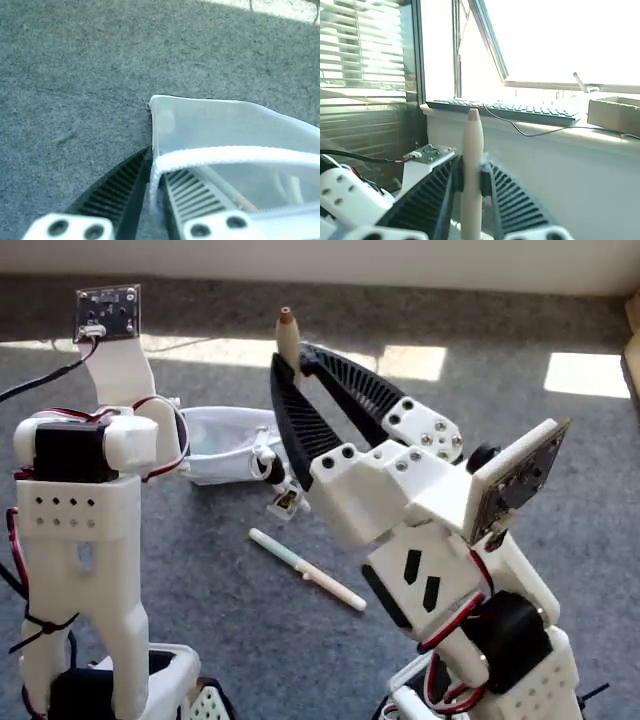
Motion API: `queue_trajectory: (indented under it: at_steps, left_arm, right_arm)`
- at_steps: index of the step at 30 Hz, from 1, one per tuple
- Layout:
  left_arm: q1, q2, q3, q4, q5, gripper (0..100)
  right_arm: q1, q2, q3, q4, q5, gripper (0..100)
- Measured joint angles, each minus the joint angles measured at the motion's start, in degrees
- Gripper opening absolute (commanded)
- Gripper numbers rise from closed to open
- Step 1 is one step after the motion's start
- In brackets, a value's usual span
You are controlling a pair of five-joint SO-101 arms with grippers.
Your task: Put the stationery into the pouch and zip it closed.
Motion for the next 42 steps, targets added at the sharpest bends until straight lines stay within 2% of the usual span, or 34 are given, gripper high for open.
queue_trajectory:
  at_steps: [11, 16, 24, 31, 37, 42]
  left_arm:
    - [0.0, 0.0, 0.0, 0.0, 0.0, 1]
    - [0.0, 0.0, 0.0, 0.0, 0.0, 1]
    - [0.0, 0.0, 0.0, 0.0, 0.0, 1]
    - [-0.9, 0.1, 0.0, 0.0, 0.0, 1]
    - [-0.9, 0.1, 0.0, 0.0, 0.0, 1]
    - [-0.9, 0.2, 0.0, 0.0, 0.0, 1]
  right_arm:
    - [-1.8, 0.1, 15.2, -26.3, 0.0, 0.5]
    - [-1.8, 0.6, 19.9, -33.1, 0.0, 0.5]
    - [-1.8, 10.3, 20.6, -40.1, 0.0, 0.5]
    - [-1.9, 14.5, 22.7, -40.5, 0.0, 0.5]
    - [-2.2, 14.6, 27.3, -40.5, 7.0, 0.5]
    - [-2.2, 14.6, 29.5, -40.5, 8.4, 1.1]
